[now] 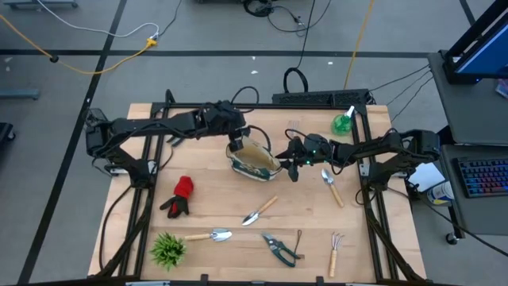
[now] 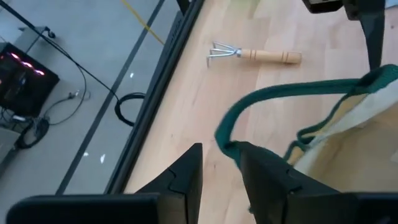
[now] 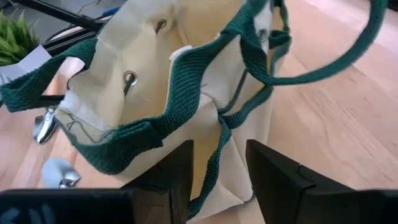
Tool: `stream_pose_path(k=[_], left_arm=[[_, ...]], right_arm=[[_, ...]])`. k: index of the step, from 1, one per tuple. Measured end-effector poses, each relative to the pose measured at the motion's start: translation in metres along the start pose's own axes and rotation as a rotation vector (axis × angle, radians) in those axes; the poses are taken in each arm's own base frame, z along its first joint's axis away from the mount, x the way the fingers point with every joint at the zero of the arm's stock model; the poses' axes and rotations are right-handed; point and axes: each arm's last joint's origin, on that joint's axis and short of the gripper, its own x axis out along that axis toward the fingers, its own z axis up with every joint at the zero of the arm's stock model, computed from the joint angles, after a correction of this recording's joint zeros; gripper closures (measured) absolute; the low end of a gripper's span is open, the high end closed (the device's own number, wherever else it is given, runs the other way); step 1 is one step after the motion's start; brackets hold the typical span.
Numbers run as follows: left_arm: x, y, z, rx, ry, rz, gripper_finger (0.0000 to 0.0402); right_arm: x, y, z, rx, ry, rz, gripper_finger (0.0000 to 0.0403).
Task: Pick & Place Garden tools in Gardening bag
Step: Prepare the gardening bag
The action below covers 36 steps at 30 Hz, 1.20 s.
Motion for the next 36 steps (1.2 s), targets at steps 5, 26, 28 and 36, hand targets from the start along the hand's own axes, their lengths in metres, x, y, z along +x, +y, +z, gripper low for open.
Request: stream_pose_path(k=[5,26,28,36], left_arm=[[-0.005,-0.007,0.004,-0.040,-0.019,-0.019,0.0289],[-0.074,-0.040,-0.001,-0.148,0.089,-0.148,0.0289],[-0.076,-0.043,0.002,-0.173,0.075,-0.155,0.0289],[-0.082,-0.054,-0.009,-0.178,0.188,-0.182,0.0289]], right_arm=[[0.000,0.000,0.000,-0.028,-0.001,0.000,0.0243],[0.000,0.002,0.001,-0.077,-0.015,0.008,0.0217],[0.000,0.003,0.001,-0.079,-0.015,0.010,0.0217],[0.001,0.005,0.001,-0.118,-0.019,0.018,0.0208]])
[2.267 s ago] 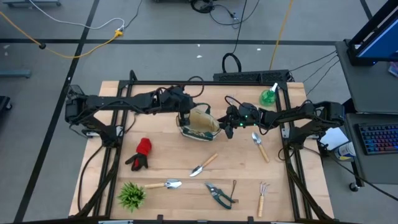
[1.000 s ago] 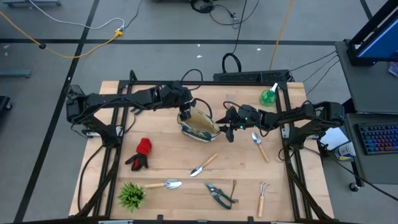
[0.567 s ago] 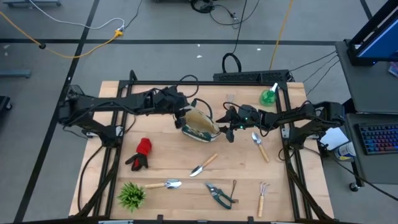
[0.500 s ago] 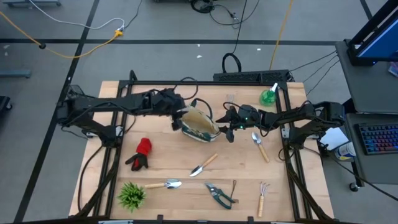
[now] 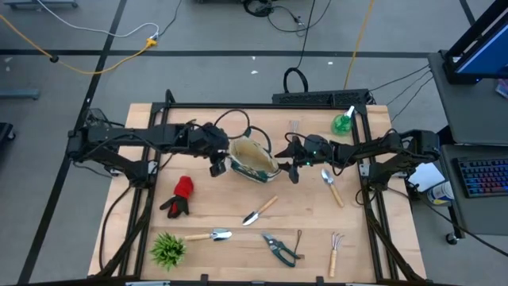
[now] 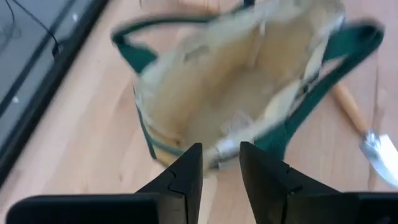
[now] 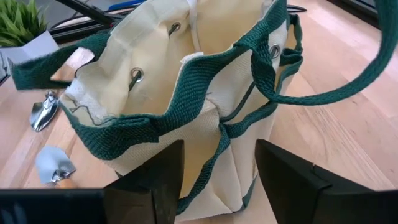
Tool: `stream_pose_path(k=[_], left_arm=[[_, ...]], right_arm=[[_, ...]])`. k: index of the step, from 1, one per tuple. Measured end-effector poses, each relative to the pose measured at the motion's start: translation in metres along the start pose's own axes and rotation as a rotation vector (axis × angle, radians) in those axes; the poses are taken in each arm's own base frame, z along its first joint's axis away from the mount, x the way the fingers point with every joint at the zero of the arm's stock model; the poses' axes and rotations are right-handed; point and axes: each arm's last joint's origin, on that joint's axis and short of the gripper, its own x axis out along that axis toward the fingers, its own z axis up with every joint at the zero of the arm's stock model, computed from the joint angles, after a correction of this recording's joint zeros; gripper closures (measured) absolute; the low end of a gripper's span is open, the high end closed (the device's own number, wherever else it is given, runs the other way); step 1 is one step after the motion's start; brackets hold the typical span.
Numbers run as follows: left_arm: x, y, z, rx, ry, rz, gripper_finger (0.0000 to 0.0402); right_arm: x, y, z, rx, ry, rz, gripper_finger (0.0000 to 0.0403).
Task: Pick & Place Garden tools in Gardening bag
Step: Prepare the gardening bag, then put the top brown trowel into the gardening bag
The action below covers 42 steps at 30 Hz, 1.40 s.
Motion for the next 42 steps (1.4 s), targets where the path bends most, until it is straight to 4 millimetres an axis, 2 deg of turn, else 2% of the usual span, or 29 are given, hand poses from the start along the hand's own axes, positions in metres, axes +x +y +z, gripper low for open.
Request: stream_pose_path(k=[11,19,32,42], left_arm=[[-0.003,-0.008,-0.017,0.069,0.158,-0.005,0.0289],[-0.004,-0.012,-0.017,0.081,0.154,-0.015,0.0289],[-0.004,-0.013,-0.015,0.077,0.134,-0.019,0.0289],[-0.004,-0.013,-0.015,0.077,0.133,-0.019,0.0289]], right_arm=[[0.000,0.000,0.002,-0.025,-0.021,0.006,0.0186],[-0.004,0.000,0.006,-0.026,-0.040,0.003,0.0187],[-0.033,-0.001,0.022,-0.022,-0.035,-0.035,0.0186],[-0.036,-0.011,0.023,-0.008,-0.037,-0.076,0.0190]])
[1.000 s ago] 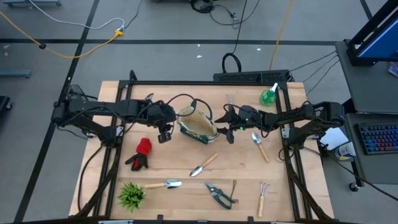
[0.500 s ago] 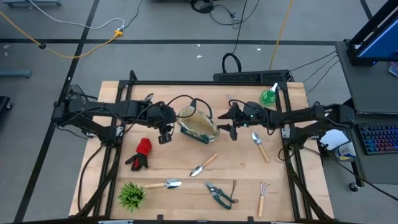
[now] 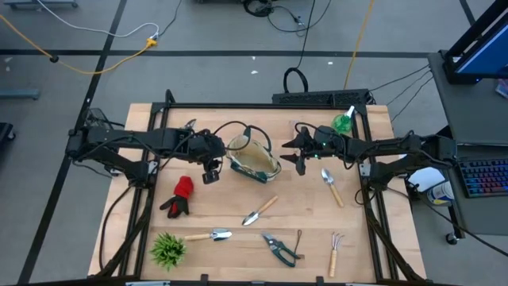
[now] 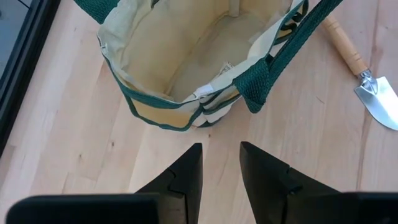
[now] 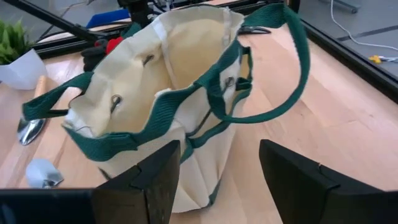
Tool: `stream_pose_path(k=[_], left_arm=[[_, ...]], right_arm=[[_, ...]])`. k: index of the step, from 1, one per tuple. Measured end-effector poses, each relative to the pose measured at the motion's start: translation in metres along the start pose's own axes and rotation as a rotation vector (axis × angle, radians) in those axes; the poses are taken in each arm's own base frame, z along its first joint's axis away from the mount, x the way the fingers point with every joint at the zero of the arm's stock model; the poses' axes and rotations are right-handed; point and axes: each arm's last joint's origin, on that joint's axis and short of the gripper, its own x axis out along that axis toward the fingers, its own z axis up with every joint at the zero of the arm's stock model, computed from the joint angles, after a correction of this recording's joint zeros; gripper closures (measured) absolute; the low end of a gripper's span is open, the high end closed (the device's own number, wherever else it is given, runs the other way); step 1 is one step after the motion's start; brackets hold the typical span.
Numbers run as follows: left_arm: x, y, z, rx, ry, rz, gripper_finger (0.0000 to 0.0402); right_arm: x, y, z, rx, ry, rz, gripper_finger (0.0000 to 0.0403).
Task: Pick & Place Garden tools in Gardening bag
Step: Put the top brown trowel into the gardening bag
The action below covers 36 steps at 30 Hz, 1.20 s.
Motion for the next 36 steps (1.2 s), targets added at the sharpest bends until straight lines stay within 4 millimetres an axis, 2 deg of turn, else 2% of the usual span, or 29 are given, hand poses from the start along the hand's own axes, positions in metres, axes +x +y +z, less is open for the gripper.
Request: stream_pose_path(k=[3,11,15,21,36], left_arm=[[0.000,0.000,0.000,0.000,0.000,0.000,0.0289],[0.000,0.000,0.000,0.008,0.000,0.000,0.0289],[0.000,0.000,0.000,0.011,0.000,0.000,0.0289],[0.000,0.000,0.000,0.010,-0.002,0.000,0.0289],[0.000,0.000,0.000,0.008,-0.003,0.000,0.0289]], right_arm=[[0.000,-0.001,-0.001,0.004,0.015,-0.004,0.0190],[-0.002,-0.001,-0.022,0.060,0.224,-0.014,0.0190],[-0.008,0.003,-0.024,0.068,0.272,-0.011,0.0190],[-0.029,0.008,-0.024,0.121,0.346,-0.018,0.0190],[-0.074,0.041,-0.046,0.361,0.681,-0.034,0.0190]])
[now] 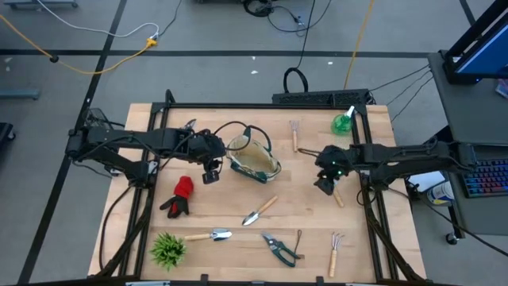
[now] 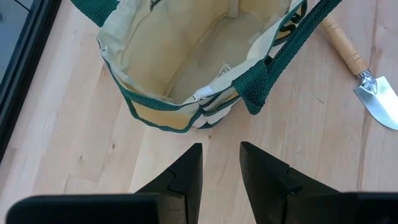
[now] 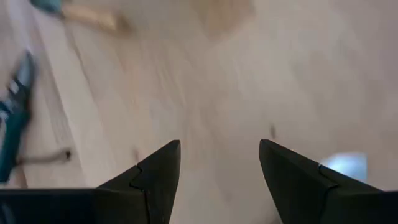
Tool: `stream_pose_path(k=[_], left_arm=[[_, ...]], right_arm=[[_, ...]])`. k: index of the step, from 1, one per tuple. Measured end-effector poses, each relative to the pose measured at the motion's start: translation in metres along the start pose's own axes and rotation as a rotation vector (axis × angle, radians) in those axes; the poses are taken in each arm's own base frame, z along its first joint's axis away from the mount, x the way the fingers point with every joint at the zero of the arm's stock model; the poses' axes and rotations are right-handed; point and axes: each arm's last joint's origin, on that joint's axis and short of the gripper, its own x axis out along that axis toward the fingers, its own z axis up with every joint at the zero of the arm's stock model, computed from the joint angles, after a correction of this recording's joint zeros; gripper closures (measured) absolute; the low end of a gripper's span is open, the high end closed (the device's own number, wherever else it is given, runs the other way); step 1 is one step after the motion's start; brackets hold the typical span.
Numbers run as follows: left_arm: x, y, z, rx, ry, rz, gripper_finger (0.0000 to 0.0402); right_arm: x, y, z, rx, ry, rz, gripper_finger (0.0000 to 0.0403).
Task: Pick & Place Garden tools in Gardening bag
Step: Put the top brown trowel into the gardening bag
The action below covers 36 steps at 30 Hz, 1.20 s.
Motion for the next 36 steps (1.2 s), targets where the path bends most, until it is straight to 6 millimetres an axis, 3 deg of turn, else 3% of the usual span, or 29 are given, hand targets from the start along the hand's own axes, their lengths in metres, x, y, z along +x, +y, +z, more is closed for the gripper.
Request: stream_pose_path(k=[6,11,28,36], left_arm=[[0.000,0.000,0.000,0.002,0.000,0.000,0.0289],[0.000,0.000,0.000,0.004,0.000,0.001,0.0289],[0.000,0.002,0.000,0.005,-0.006,0.059,0.0289],[0.000,0.002,0.000,0.005,-0.006,0.060,0.0289]], right_arm=[[-0.006,-0.004,-0.025,0.133,0.197,-0.096,0.0190],[-0.008,-0.004,-0.034,0.197,0.269,-0.144,0.0190],[-0.006,-0.004,-0.035,0.188,0.215,-0.233,0.0190],[0.011,-0.014,-0.046,0.151,0.202,-0.216,0.0190]])
